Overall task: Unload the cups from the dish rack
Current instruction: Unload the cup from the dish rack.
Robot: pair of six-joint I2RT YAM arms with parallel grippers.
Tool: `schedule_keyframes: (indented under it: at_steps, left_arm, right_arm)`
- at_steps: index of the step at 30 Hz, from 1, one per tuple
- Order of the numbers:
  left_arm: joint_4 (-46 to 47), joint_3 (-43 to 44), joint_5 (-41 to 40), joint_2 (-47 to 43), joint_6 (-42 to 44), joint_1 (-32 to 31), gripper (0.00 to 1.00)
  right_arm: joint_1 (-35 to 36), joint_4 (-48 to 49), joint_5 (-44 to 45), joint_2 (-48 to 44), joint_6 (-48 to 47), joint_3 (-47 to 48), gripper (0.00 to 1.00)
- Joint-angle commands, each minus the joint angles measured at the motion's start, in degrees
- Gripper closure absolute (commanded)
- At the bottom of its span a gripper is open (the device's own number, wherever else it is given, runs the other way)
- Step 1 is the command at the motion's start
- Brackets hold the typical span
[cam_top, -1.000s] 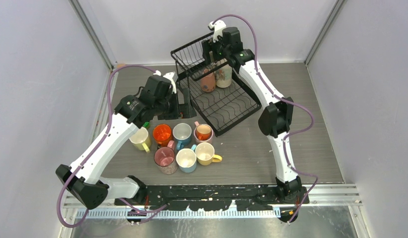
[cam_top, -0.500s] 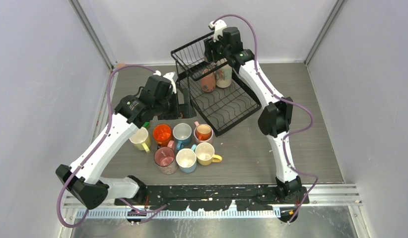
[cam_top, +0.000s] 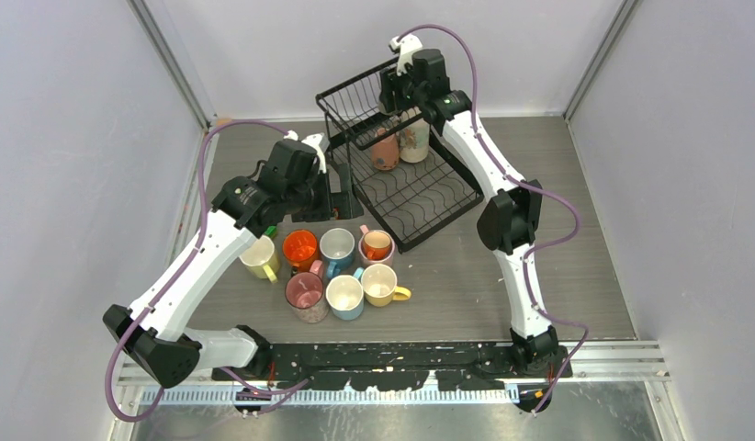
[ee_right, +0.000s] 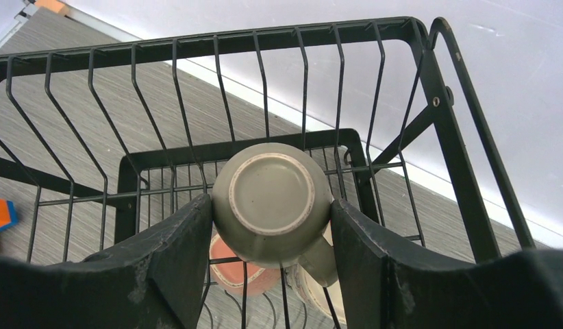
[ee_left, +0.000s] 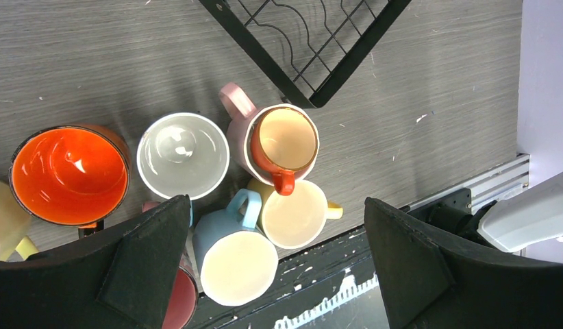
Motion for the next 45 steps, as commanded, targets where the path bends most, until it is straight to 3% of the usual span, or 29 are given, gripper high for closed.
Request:
schedule_keyframes:
  at_steps: [1, 34, 45]
  left_arm:
    - [1.2, -0.1, -0.3, -1.6, 0.4, -0.3, 0.00]
    - [4.4, 1.0, -3.9, -2.8, -0.8, -0.2, 0.00]
    - [13.7, 4.7, -4.4, -0.3, -6.3, 0.8, 0.00]
  right_arm:
    - [0.0, 3.9, 1.3, -4.5, 1.9, 3.0, 0.56]
    - [0.2, 5.6, 2.0, -11.2, 10.3, 1.5, 0.58]
    - [0.5, 4.1, 2.3, -14.3, 14.5, -1.5, 0.58]
